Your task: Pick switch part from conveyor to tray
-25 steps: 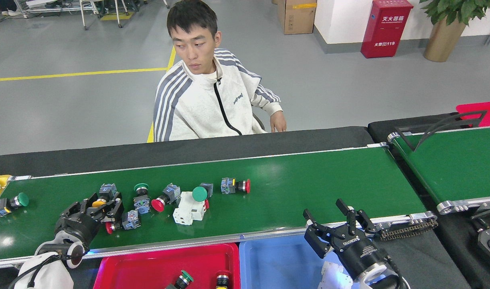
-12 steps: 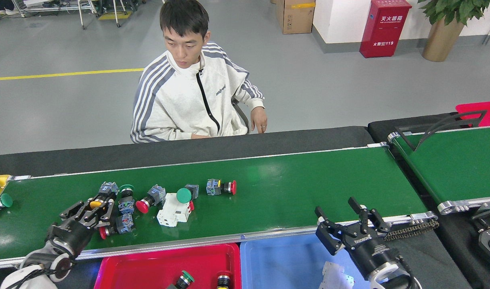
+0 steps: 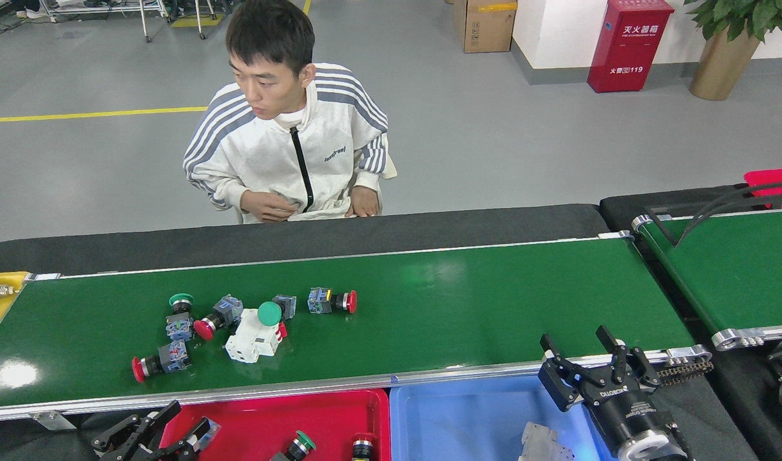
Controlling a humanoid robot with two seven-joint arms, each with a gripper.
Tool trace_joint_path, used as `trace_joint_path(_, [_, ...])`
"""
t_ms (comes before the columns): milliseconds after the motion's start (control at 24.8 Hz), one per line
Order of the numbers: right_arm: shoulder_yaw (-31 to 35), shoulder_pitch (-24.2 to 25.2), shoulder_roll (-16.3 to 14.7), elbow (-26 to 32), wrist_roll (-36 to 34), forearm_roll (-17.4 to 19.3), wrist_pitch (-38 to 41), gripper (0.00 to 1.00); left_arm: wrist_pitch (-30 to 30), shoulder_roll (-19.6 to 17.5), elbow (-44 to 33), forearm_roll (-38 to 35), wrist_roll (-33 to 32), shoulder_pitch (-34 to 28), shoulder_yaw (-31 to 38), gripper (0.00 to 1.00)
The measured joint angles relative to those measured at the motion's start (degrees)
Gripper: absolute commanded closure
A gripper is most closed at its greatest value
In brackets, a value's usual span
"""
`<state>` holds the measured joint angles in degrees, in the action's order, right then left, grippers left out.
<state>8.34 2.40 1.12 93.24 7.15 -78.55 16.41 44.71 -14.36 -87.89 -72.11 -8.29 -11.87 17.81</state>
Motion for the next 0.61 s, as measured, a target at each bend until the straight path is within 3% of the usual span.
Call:
trace_joint_path(121, [0.0,0.8,0.0,0.0,-3.7,-3.5,-2.7,0.01,0.0,0.4,0.0,0.0,0.0,0.1,3.2,0.0])
trace_joint_path(242, [-0.1,1.2,0.0,0.0,-5.2,-4.3,-4.2,0.01,-1.9,1.3,0.5,-0.2,-0.2,0.6,7.0,0.0])
trace_joint_path(363, [-0.1,1.5,0.0,0.0,-5.5,-4.4,-4.5,0.01,-7.4,-0.9,5.8,-0.3,0.1,1.9,9.0,0.0])
trace_joint_path(606, [-0.1,1.8,-0.5,0.0,-5.7,-4.4,-4.6,0.01,-11.7,-4.3,13.3,-0.3,0.3,7.4,9.8,0.0])
